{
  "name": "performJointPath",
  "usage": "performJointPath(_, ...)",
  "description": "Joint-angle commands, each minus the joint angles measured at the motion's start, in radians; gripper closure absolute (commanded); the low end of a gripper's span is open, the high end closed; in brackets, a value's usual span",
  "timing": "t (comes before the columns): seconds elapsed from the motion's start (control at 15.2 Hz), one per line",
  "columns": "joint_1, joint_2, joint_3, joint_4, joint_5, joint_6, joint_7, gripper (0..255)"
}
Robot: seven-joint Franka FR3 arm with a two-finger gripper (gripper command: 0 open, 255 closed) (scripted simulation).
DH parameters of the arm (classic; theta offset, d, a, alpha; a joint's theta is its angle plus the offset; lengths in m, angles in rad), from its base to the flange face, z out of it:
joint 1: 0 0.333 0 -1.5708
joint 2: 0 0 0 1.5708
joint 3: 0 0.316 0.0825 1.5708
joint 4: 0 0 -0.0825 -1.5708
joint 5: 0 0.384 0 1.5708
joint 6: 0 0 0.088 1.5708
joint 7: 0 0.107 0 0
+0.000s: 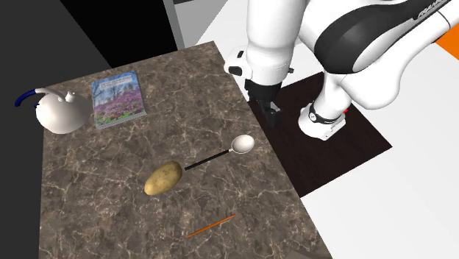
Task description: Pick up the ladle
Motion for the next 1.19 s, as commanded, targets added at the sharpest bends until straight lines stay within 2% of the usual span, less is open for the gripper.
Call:
performJointPath(0.0,-0.002,0.048,-0.008,-0.031,0.002,0.097,-0.009,0)
performJointPath(0.33,0.001,0.195,-0.022,-0.081,0.018,0.330,-0.028,0)
performJointPath(0.66,0.014,0.385,-0.041,-0.085,0.055,0.558,-0.062,0)
performJointPath(0.92,0.031,0.557,-0.055,-0.053,0.118,0.724,-0.112,0)
performJointPath(1.12,0.041,0.691,-0.057,-0.008,0.195,0.831,-0.173,0)
